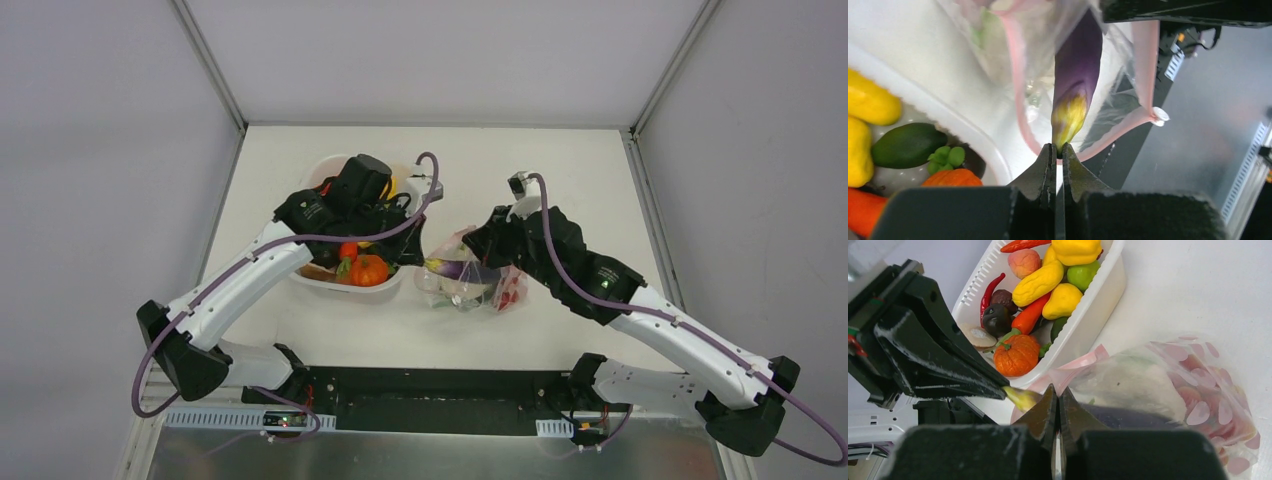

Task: Place the food in the zip-top bag and seal the zipper
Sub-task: Adjust the fake vegetable in the zipper food storage bag.

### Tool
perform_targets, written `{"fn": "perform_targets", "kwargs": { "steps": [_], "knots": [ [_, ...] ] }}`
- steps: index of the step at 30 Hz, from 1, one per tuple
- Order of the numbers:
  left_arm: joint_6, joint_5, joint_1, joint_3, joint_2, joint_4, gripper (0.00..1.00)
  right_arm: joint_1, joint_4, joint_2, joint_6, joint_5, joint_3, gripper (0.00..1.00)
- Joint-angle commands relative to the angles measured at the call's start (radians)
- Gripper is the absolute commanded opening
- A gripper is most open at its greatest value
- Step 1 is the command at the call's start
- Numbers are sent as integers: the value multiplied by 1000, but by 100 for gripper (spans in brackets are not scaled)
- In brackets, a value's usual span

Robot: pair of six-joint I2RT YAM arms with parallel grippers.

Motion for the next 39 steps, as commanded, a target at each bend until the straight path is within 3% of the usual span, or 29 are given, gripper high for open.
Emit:
{"fn": "perform_targets", "kwargs": {
  "steps": [1, 10, 16, 23, 26, 29, 32, 34, 39],
  "knots": [
    [-134, -65, 43, -81, -87, 197, 0, -5, 61, -28, 20, -5, 3, 1],
    [-286, -58, 20, -133, -38, 344, 0, -5, 87, -13, 35, -32, 11, 2],
    [-301, -132, -58, -53, 20, 294, 0, -6, 123, -4, 65, -15, -1, 2],
    [-356, -193, -113, -110, 70, 353, 0, -5, 151, -9, 86, 50, -16, 2],
    [-343, -115, -113, -126, 69, 374, 16, -4, 152, -16, 97, 90, -25, 3],
    [-326, -83, -113, -140, 49, 380, 45, -5, 158, -29, 108, 118, -39, 3],
    [-293, -149, -107, -156, -13, 356, 63, -5, 161, -45, 113, 136, -60, 3],
    [-276, -198, -93, -161, -61, 335, 71, -6, 161, -57, 116, 142, -76, 4],
    [-249, -286, -41, -162, -164, 280, 80, -7, 161, -61, 103, 112, -99, 4]
  ]
}}
